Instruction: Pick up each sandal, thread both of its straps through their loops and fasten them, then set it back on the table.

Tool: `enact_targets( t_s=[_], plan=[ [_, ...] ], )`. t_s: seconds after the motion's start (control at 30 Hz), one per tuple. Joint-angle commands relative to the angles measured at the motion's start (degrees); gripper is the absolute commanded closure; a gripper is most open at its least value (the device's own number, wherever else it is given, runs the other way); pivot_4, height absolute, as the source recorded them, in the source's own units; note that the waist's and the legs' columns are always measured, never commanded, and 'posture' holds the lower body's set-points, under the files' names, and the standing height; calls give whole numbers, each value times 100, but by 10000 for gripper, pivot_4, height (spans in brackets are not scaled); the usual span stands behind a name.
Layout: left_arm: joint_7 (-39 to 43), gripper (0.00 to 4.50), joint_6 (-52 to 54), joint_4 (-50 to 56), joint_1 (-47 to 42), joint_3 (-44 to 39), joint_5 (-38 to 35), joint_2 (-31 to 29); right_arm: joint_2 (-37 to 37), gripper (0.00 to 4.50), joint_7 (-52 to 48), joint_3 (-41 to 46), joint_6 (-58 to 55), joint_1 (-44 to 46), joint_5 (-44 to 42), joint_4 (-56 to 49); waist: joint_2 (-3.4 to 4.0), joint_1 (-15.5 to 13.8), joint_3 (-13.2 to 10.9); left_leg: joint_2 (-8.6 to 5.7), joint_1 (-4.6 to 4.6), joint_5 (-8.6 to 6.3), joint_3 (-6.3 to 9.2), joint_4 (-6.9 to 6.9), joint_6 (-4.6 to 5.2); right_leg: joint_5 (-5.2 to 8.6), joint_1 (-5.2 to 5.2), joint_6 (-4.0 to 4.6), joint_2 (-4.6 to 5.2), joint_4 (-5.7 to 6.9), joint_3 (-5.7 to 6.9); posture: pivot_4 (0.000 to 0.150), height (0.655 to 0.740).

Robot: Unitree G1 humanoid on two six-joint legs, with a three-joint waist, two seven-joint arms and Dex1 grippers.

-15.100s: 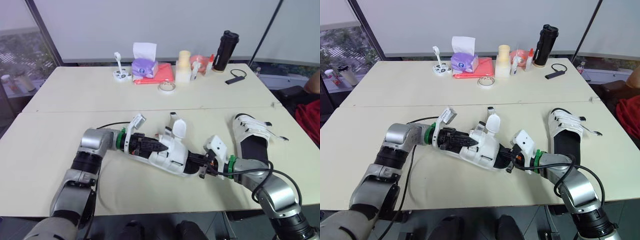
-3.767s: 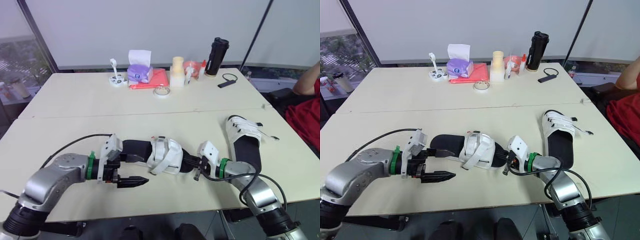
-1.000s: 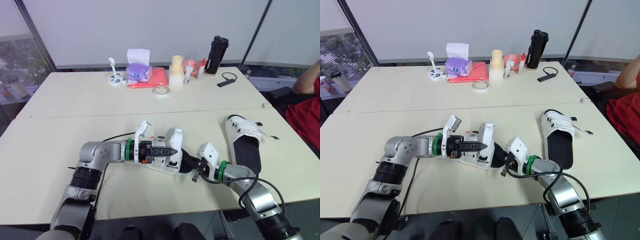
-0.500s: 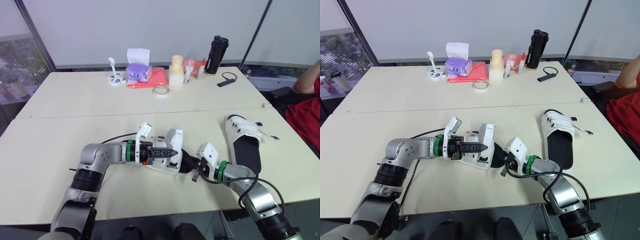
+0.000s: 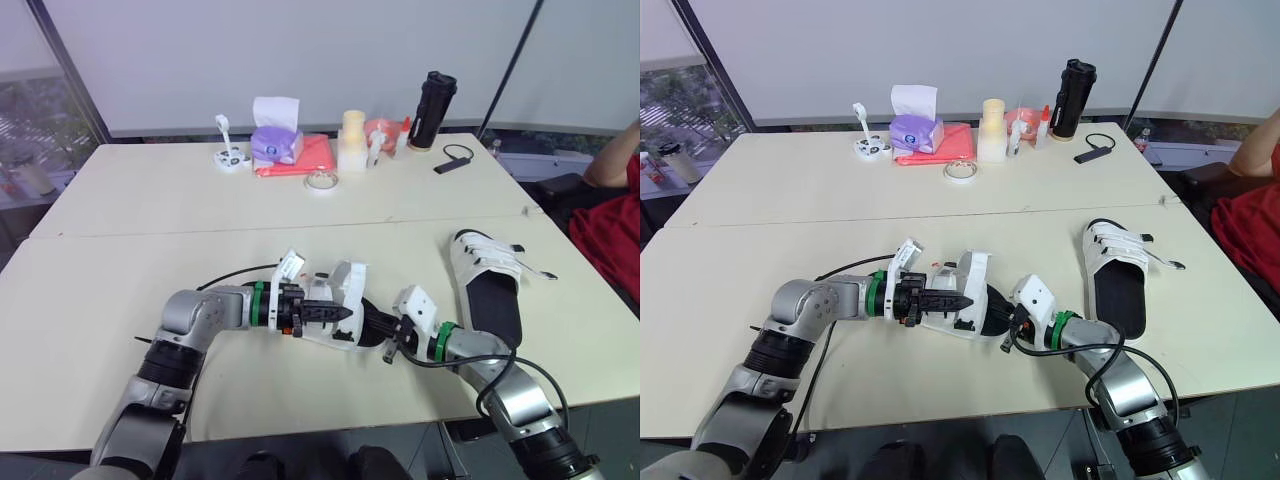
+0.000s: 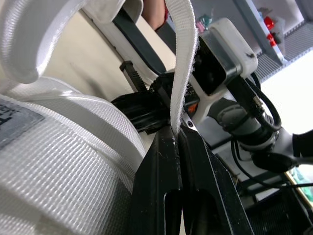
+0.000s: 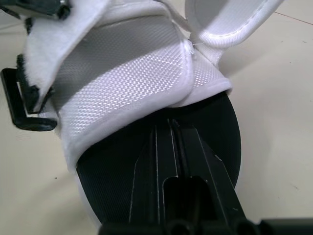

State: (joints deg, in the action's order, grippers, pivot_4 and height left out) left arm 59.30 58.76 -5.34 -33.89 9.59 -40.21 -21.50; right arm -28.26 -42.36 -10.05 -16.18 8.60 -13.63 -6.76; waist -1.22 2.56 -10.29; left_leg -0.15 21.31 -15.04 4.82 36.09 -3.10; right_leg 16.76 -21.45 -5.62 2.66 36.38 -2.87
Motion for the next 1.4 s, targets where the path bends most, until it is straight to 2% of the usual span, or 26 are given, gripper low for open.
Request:
enact_targets(
  t_s=[0.03, 0.3, 0.43, 0.53, 0.87, 1.17, 1.27, 1.4],
  plan=[
    [110, 44318, -243, 109, 140, 303, 307, -150, -4, 45000, 142, -172, -273, -162, 320, 446, 0, 0, 1, 0, 0, 0, 0, 0, 0, 0, 0, 0, 0, -1, 0, 1500, 7400],
    [268, 44318, -697, 180, 173, 517, 591, -242, -9, 45000, 136, -171, -271, -162, 320, 445, 1, -1, 1, 6, 0, 0, 0, -4, 0, 0, 1, 1, 2, -5, 0, 1500, 7400],
    [348, 44318, -1668, 207, 171, 835, 1249, -396, -21, 45000, 127, -163, -260, -157, 323, 451, 1, -4, 2, 9, 0, 0, 0, -5, 0, 0, 2, 2, 6, -8, -1, 1500, 7400],
    [582, 44318, -2018, 164, 146, 870, 1373, -531, -12, 45000, 129, -166, -240, -151, 332, 475, 1, -3, 3, 10, 0, 0, 0, -6, 0, -1, 2, 5, 7, -10, -1, 1500, 7400],
    [1222, 44318, -1962, 456, 287, 1093, 1376, -996, 2, 45000, 125, -172, -209, -126, 343, 528, 2, 5, 3, 20, 1, 0, -2, -14, 1, -1, -4, 9, 2, -11, -2, 1500, 7400],
    [933, 44318, -1881, 355, 203, 820, 1232, -635, 24, 45000, 127, -180, -188, -113, 358, 568, 2, -6, 3, 20, 2, 0, -1, -13, 1, -1, -2, 8, 2, -13, -1, 1500, 7400],
    [938, 35753, -1625, 347, 125, 627, 1083, -650, 15, 45000, 119, -179, -199, -122, 364, 575, 2, -4, 3, 18, 2, 0, -1, -13, 1, -2, -2, 7, -1, -13, 0, 1500, 7400],
    [764, 17131, -1215, 445, 77, 325, 775, -568, 32, 45000, 120, -178, -212, -108, 363, 601, 1, -3, 3, 18, 2, 0, -1, -13, 1, -2, -2, 7, -4, -13, 0, 1500, 7400]
  ],
)
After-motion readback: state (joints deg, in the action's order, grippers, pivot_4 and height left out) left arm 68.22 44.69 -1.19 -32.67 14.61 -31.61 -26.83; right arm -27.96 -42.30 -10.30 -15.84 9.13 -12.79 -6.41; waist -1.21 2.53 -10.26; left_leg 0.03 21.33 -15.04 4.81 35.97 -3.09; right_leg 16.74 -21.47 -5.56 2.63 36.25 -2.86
